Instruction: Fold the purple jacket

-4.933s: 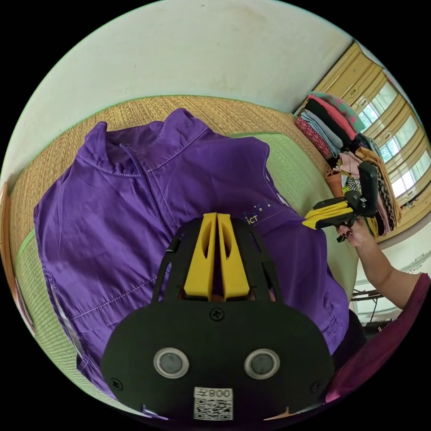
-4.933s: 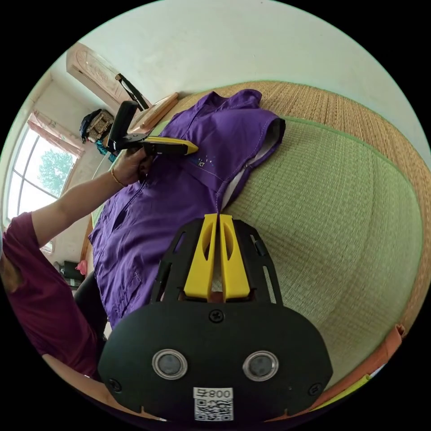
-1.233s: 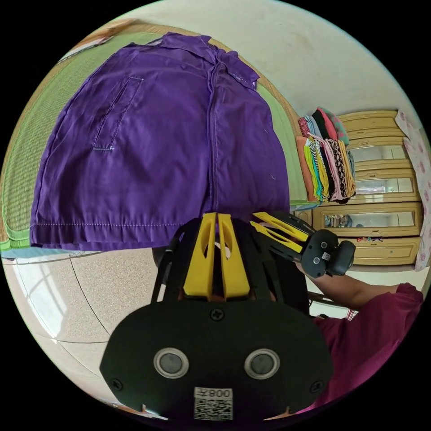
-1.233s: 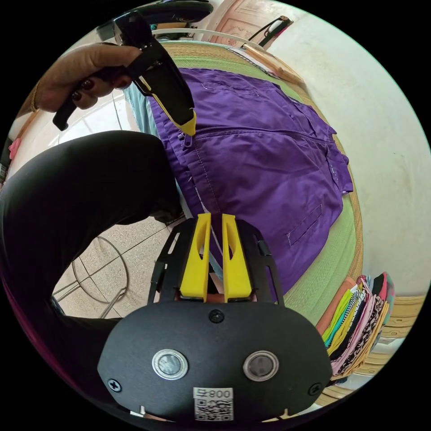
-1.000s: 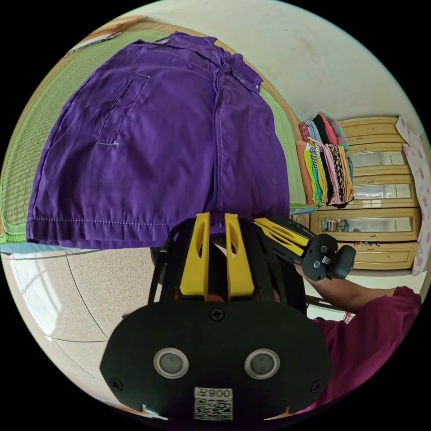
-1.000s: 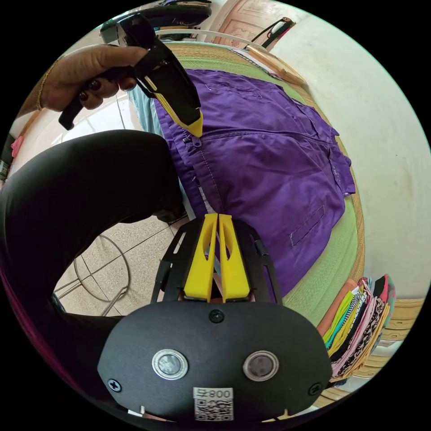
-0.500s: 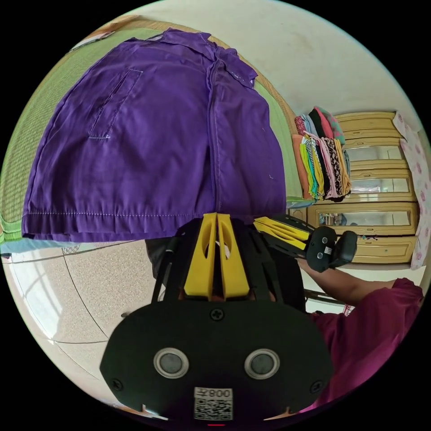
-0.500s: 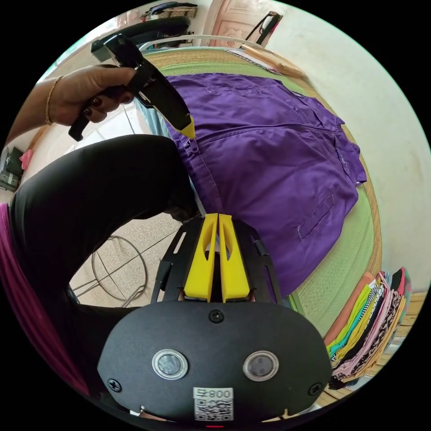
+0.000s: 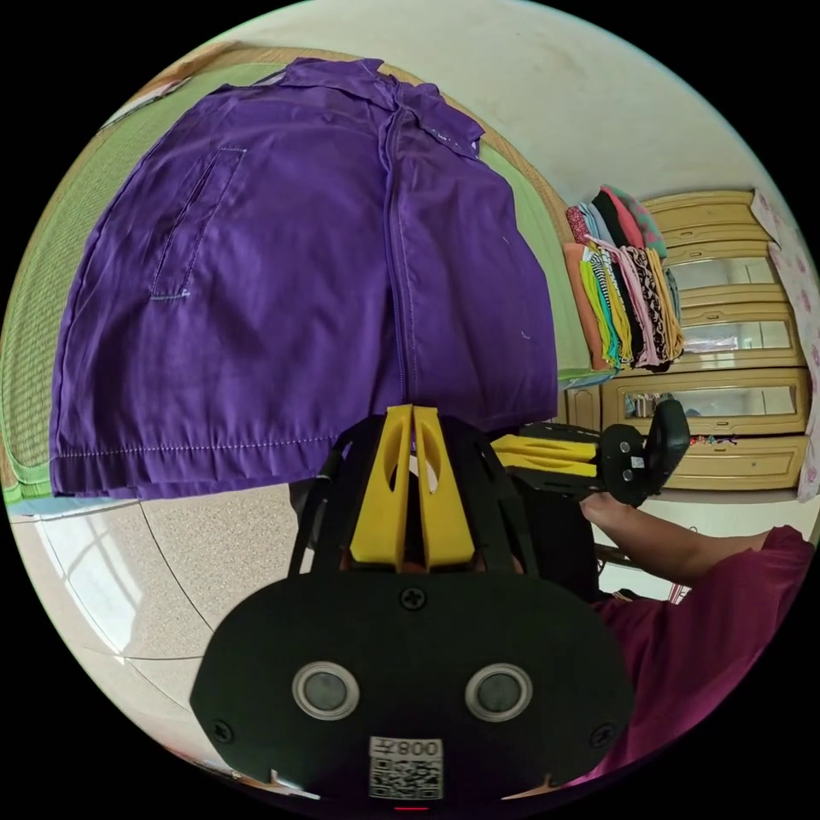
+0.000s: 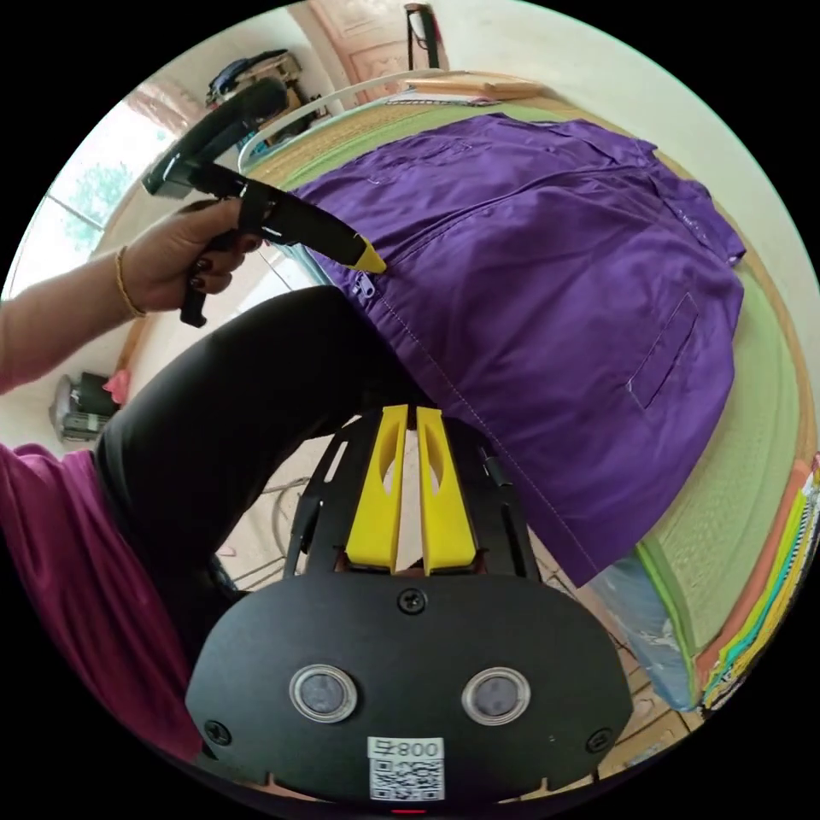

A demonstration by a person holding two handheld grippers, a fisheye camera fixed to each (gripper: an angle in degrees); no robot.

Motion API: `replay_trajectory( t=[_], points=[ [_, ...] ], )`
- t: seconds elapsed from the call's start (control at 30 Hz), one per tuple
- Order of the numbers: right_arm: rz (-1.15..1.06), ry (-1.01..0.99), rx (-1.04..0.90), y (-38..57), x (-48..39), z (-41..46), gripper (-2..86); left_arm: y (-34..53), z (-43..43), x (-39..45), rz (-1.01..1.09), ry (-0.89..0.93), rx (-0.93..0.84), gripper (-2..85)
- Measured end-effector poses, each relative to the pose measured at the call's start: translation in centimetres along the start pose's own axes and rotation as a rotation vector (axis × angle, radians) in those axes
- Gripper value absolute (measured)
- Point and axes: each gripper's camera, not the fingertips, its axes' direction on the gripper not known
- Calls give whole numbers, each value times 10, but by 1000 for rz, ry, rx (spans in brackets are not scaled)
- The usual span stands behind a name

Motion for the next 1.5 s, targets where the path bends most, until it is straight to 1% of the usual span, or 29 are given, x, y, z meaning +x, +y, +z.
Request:
replay_trajectory(
  t=[0.1, 0.13, 0.2, 0.27, 0.33, 0.4, 0.43, 0.5, 0.53, 0.63, 0.7, 0.77, 0.83, 0.93, 1.03, 1.1, 1.17, 1.2, 1.27, 1.4, 1.5],
  points=[
    [75, -113, 75, 15, 34, -16, 0, -9, -3, 11, 23, 20, 38, 0],
    [97, -121, 97, 18, 44, -21, 0, -14, -1, 16, 37, 12, 45, 0],
    [207, -121, 183, 29, 91, -40, 0, -22, 7, 21, 50, -10, 23, 1],
    [291, -91, 227, 37, 129, -47, 1, -30, 22, 24, 73, -46, -24, 1],
    [335, -63, 215, 46, 161, -39, 1, -33, 24, 27, 83, -43, -20, 0],
    [402, -85, 165, 60, 191, -16, 2, -36, 25, 32, 94, -59, -22, 0],
    [411, -85, 142, 63, 196, -8, 2, -37, 26, 36, 110, -75, -24, 1],
    [457, -150, 198, 83, 210, -2, 3, -40, 29, 39, 117, -79, -23, 1],
    [467, -148, 201, 88, 212, -1, 3, -42, 30, 39, 112, -73, -23, 1],
    [516, -101, 254, 116, 220, -6, 8, -46, 33, 43, 111, -66, -20, 1],
    [594, -48, 278, 143, 231, -8, 18, -48, 34, 45, 109, -66, -21, 1],
    [616, -74, 323, 156, 244, -13, 23, -53, 34, 50, 92, -69, -24, 1],
    [594, -93, 384, 155, 256, -21, 27, -57, 29, 59, 95, -78, -6, 1],
    [532, -93, 413, 123, 282, -27, 29, -78, 14, 77, 135, -40, 71, 1],
    [492, -65, 378, 78, 307, -12, 23, -118, 8, 95, 186, -51, 124, 1],
    [529, -24, 270, 57, 327, 19, 13, -146, 8, 103, 215, -84, 150, 0],
    [552, -22, 226, 58, 334, 41, 7, -184, 16, 106, 234, -150, 151, 0],
    [545, -43, 269, 67, 332, 42, 5, -192, 18, 106, 237, -167, 148, 0],
    [557, -71, 280, 76, 333, 45, 3, -220, 29, 96, 228, -231, 120, 0],
    [534, -29, 376, 68, 341, 30, 1, -237, 51, 72, 191, -235, 32, 0],
    [503, -25, 435, 33, 364, 19, 2, -230, 49, 66, 197, -209, 74, 0]
  ],
)
